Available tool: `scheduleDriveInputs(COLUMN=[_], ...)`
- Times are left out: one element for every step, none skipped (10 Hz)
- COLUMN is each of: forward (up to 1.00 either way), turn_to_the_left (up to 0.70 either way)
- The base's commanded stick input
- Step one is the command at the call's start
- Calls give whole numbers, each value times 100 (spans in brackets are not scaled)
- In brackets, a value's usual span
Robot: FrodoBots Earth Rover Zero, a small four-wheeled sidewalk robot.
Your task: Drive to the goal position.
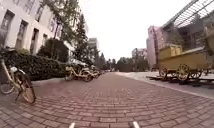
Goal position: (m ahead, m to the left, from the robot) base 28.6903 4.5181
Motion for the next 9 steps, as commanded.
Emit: scheduleDriveInputs(forward=[70, 70, 70, 70, 70, 70, 70, 70, 70], turn_to_the_left=[0, 0, 0, 0, 0, 0, 0, 0, 0])
